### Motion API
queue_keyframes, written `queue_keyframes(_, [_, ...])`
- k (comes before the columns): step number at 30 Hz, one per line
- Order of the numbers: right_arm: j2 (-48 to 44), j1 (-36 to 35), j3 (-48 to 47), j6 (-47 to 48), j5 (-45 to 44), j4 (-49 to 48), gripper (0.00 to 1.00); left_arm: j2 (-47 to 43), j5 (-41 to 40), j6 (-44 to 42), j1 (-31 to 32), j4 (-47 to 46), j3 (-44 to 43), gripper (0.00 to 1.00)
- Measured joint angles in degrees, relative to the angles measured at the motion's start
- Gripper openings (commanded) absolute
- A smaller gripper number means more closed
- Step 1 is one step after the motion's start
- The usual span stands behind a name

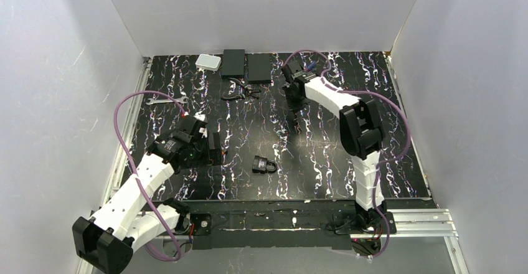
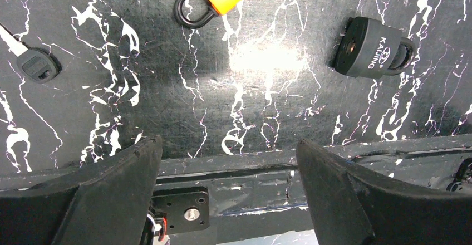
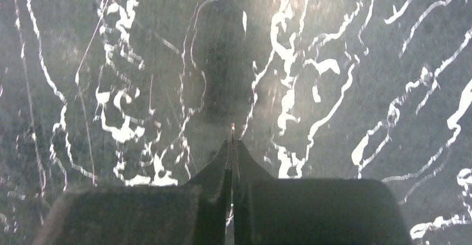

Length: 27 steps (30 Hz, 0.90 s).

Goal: Unlock with the key

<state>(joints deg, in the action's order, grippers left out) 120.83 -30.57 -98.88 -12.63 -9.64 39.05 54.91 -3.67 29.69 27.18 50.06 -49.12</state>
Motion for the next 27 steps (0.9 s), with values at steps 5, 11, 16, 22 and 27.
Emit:
queue_keyframes(5, [-6.75, -0.78, 3.91, -0.84, 2.50, -1.53, 0.01, -0.40, 0.39, -0.18, 0.00, -0.37, 0.00, 0.88])
queue_keyframes(11, [-12.78, -4.76, 9.12, -0.92, 6.14, -4.00, 0.01, -0.60, 1.20, -0.49, 0.00, -0.39, 0.01, 0.89])
queue_keyframes(16, [-18.61, -8.15, 18.53, -2.42, 13.07, -10.90, 0.01, -1.98, 3.18, -1.68, 0.00, -1.63, 0.66, 0.89])
queue_keyframes(22, [-29.71, -9.05, 25.66, -8.01, 21.04, -19.50, 0.01, -9.28, 10.72, -2.88, 0.00, -6.56, 0.85, 0.89])
queue_keyframes(27, [-37.06, -9.03, 26.93, -13.07, 25.84, -29.52, 0.01, -16.19, 15.45, -2.55, 0.00, -15.79, 0.76, 0.76])
